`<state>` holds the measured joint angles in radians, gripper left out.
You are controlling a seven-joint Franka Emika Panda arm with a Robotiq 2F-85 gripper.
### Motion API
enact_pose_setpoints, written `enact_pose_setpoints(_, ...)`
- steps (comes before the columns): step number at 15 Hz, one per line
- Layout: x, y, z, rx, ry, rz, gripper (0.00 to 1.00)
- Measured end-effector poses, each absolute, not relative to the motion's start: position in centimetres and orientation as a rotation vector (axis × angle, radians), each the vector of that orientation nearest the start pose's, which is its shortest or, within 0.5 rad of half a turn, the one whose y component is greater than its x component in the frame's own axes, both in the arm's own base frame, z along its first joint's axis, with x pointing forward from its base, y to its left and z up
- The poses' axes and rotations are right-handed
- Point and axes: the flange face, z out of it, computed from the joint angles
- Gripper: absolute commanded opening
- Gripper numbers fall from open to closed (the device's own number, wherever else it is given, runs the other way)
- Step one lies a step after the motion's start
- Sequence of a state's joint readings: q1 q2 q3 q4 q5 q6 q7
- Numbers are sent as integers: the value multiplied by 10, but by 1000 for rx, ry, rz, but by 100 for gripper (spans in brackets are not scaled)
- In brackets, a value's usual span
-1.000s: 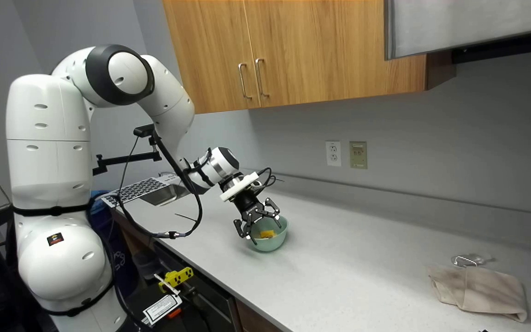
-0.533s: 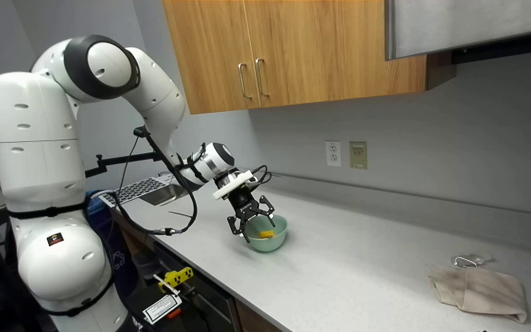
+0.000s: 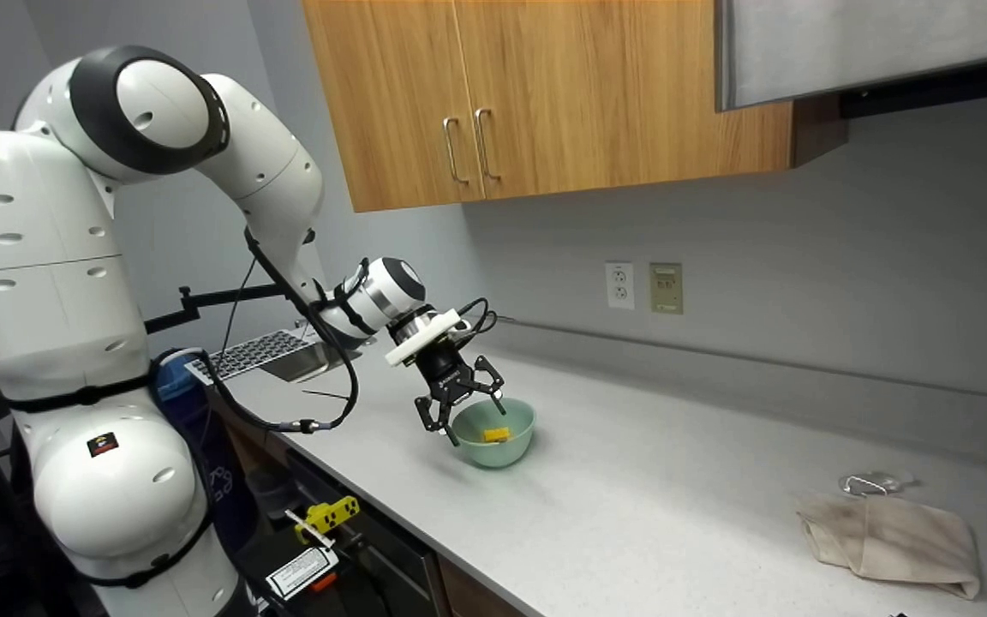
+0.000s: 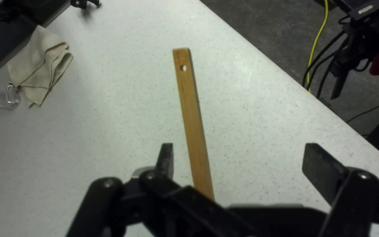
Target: Use the spatula to stir the contents in the bowl
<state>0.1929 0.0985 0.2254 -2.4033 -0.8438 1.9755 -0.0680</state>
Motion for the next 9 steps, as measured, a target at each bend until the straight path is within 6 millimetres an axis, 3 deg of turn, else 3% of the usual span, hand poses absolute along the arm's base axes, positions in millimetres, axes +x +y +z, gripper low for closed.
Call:
enact_pose_setpoints(5, 435, 138, 261, 2159, 1156, -287, 100)
enact_pose_setpoints(9, 432, 120, 265, 2328, 1053, -127, 100)
